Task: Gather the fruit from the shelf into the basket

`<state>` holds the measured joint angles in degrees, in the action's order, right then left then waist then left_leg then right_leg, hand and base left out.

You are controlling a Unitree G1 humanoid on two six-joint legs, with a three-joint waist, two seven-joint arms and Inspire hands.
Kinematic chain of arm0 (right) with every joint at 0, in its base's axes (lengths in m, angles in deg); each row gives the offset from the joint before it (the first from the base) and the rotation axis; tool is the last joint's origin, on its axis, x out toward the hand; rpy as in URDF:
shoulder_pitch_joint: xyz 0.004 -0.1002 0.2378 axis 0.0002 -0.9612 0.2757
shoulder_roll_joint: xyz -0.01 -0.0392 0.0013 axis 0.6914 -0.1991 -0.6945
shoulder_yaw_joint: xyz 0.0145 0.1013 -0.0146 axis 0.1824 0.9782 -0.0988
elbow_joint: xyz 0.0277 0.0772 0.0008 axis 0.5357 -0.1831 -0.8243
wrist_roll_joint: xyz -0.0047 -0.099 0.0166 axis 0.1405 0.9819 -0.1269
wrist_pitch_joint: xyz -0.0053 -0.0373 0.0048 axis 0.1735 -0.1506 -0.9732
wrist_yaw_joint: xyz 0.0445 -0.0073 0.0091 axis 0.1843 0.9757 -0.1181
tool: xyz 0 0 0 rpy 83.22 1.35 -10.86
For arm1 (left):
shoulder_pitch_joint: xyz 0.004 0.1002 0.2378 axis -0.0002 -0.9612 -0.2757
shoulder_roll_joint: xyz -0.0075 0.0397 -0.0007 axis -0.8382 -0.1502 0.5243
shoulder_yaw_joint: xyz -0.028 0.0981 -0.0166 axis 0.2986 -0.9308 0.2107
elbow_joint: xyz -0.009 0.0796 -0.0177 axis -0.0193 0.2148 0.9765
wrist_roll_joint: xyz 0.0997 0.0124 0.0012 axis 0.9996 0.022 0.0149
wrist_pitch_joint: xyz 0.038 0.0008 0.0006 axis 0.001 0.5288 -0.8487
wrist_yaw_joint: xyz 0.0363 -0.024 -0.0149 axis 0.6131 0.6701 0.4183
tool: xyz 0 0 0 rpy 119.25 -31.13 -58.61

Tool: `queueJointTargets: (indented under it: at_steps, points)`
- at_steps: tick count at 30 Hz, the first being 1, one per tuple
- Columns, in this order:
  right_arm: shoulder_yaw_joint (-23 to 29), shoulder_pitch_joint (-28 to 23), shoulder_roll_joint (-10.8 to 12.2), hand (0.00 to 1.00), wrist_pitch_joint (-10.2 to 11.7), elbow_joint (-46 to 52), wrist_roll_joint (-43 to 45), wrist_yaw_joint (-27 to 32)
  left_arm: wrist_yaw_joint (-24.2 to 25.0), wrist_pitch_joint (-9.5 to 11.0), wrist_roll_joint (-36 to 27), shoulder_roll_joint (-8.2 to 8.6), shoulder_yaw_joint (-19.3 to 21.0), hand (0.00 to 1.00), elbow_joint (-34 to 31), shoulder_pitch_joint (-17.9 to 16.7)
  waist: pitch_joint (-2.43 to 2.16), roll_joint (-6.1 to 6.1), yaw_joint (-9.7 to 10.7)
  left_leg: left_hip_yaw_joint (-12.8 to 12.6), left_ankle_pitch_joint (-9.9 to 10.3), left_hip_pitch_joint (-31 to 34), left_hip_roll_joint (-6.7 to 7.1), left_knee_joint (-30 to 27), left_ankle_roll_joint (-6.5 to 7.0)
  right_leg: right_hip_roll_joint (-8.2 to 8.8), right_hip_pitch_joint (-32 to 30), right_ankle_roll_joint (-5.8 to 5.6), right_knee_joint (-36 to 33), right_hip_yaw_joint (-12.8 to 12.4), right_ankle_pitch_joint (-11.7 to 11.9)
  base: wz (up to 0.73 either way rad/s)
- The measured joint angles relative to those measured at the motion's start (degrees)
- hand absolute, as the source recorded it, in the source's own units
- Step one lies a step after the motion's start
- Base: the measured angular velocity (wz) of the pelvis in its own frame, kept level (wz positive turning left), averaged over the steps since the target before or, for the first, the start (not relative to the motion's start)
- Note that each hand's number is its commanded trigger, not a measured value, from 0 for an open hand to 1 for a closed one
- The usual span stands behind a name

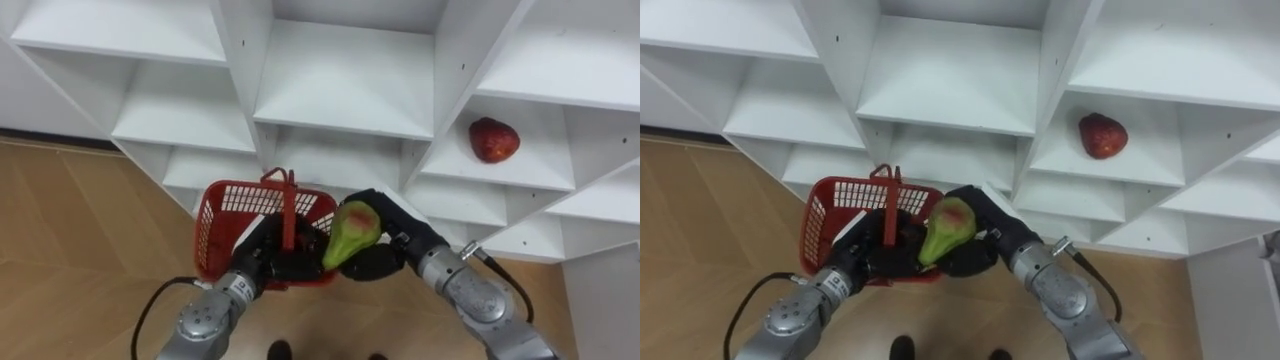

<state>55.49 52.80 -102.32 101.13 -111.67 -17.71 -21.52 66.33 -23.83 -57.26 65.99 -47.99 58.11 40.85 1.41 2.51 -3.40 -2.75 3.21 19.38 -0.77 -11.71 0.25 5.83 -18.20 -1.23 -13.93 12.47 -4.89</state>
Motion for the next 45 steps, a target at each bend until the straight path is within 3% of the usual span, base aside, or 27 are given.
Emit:
queueJointTargets:
  at_steps: [15,33,45]
  points:
    - [2.46,0.34,0.10,1.00,0.52,-3.99,2.83,5.08,1.47,0.00,-3.24,-0.86,0.15,1.00,-0.78,-0.21,0.00,0.06,0.01,-1.84,0.06,-0.83,-0.63,0.02,-0.09,-0.45,-0.09,0.26,-0.47,-1.43,0.17,-0.05]
    - [3.05,0.37,0.45,1.00,0.67,-4.67,4.64,9.86,3.64,0.01,-4.21,-1.05,-0.22,1.00,-5.51,-2.45,0.02,0.40,0.06,-1.83,0.06,-0.59,-0.73,0.35,-0.14,-0.68,-0.08,0.39,0.27,-1.42,0.26,0.00]
    - [3.03,2.65,0.62,1.00,0.69,-6.68,4.36,11.90,6.18,-0.01,-5.63,-1.15,-2.81,1.00,-5.77,-2.67,0.06,1.11,0.10,-1.83,0.07,-0.18,-0.82,0.28,-0.16,-0.77,-0.39,0.42,0.31,-1.46,0.28,0.00]
